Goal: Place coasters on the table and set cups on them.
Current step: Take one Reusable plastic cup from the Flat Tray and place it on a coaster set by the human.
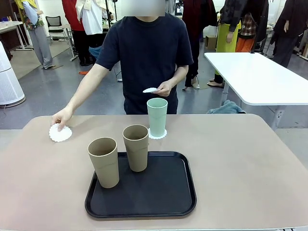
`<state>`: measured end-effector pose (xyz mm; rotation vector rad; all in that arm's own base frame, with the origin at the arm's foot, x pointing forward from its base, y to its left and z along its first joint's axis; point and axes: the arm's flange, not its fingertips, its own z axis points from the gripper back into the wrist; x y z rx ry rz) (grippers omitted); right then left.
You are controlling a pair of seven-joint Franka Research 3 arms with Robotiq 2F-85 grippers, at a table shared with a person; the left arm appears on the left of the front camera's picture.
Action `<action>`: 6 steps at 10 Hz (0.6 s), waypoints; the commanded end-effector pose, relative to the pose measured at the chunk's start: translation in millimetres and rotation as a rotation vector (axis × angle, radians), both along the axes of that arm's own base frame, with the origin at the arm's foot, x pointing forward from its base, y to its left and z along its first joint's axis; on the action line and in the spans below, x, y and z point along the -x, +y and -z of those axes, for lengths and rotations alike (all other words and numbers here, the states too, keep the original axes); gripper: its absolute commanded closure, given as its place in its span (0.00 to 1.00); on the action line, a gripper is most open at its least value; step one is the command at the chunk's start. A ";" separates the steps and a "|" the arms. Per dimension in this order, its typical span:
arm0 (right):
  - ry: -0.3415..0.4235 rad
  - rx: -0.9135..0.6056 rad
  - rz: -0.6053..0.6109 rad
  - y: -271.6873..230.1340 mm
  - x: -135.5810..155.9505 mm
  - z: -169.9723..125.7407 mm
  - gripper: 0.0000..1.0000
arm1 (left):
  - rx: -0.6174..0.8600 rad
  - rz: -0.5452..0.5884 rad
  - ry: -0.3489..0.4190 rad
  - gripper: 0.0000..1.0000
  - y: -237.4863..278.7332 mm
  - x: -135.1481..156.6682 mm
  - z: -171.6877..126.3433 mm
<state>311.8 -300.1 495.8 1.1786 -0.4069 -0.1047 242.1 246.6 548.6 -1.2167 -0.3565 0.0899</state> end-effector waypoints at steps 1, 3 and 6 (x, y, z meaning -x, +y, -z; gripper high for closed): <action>-0.002 -0.010 0.002 0.3 0.6 2.4 0.00 | 0.011 -0.001 -0.011 0.00 -0.5 1.9 -1.6; -0.002 -0.010 0.002 0.3 0.6 2.4 0.00 | 0.011 -0.001 -0.011 0.00 -0.5 1.9 -1.6; -0.002 -0.010 0.002 0.3 0.6 2.4 0.00 | 0.011 -0.001 -0.011 0.00 -0.5 1.9 -1.6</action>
